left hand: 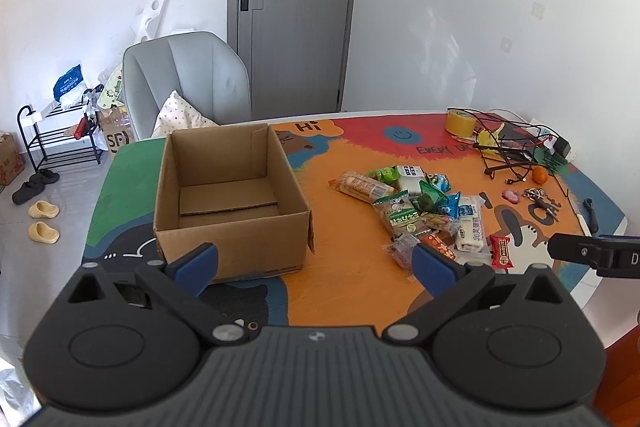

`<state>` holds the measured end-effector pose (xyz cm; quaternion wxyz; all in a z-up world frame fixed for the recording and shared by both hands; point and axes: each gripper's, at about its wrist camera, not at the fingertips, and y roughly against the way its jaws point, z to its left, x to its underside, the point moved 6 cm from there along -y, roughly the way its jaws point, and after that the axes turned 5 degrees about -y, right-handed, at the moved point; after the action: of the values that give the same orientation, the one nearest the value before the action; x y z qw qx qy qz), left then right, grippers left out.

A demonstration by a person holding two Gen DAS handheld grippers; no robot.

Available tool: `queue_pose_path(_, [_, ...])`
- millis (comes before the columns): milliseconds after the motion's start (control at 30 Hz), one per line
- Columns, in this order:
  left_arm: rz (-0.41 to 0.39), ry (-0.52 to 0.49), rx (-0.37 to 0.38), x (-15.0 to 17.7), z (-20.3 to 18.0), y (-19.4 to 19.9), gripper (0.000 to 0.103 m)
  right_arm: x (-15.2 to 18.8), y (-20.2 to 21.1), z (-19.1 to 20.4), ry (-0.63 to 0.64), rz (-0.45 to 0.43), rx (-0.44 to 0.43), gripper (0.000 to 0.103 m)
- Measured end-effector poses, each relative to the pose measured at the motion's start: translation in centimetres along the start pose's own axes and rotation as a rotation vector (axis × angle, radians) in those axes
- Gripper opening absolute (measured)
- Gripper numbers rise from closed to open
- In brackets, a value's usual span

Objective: Organize snacks
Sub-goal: 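Move both tools toward the snack pile beside the cardboard box, then grasp the purple pastry pack with left tool while right tool grasps red bar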

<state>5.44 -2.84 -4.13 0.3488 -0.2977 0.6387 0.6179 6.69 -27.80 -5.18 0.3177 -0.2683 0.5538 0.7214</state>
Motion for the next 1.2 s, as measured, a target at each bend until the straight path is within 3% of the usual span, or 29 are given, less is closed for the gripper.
queue_pose_path(433, [-0.027,0.018,-0.004,-0.6,-0.8,-2.4,0.102,0.0,-2.7,-2.9,-0.056,-0.017,-0.022,0.103])
queue_pose_path(1000, [0.01,0.008,0.062,0.0,-5.1,-8.7,0.102,0.7,-6.9,-7.3,-0.089,-0.082,0.082,0.103])
queue_pose_path(1200, [0.038,0.004,0.011,0.2,-6.0,-11.4,0.102,1.2,-8.9,-8.5,-0.114,-0.063,0.077,0.103])
